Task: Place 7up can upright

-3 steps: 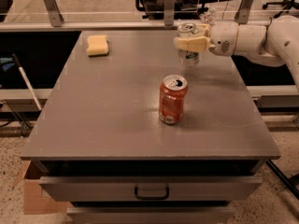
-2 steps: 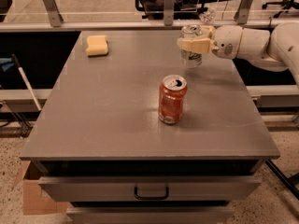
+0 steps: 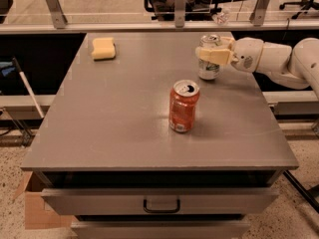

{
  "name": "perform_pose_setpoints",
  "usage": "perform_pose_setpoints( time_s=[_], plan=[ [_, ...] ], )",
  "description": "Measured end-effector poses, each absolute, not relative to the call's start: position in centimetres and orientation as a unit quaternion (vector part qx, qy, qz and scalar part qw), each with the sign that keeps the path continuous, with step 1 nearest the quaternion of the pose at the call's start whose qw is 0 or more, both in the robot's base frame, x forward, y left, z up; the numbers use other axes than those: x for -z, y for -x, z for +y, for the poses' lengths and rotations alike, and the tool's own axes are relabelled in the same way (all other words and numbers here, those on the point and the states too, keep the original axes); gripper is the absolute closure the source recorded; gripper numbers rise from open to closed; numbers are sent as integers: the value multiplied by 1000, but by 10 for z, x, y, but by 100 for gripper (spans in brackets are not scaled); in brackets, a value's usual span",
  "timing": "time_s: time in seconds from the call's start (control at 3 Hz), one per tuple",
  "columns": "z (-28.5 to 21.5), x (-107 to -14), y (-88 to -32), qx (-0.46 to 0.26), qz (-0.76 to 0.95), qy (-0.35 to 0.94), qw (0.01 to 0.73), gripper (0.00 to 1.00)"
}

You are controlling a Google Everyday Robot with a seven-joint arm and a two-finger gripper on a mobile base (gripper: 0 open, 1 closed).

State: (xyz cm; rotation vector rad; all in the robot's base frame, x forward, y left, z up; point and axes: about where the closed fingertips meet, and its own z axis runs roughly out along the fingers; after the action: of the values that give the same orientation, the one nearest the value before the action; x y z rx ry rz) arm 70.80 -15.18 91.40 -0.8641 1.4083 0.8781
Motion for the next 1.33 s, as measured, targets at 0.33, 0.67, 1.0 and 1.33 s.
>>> perform_pose_setpoints(
  time_s=[0.33, 0.67, 1.0, 1.33],
  plan=[
    [-155, -912, -709, -386, 594, 373, 599, 39],
    [-158, -913, -709, -389, 588, 375, 602, 16],
    [-165, -914, -708, -384, 589, 379, 602, 0],
    [-183, -913, -702, -367, 604, 378, 598, 0]
  ],
)
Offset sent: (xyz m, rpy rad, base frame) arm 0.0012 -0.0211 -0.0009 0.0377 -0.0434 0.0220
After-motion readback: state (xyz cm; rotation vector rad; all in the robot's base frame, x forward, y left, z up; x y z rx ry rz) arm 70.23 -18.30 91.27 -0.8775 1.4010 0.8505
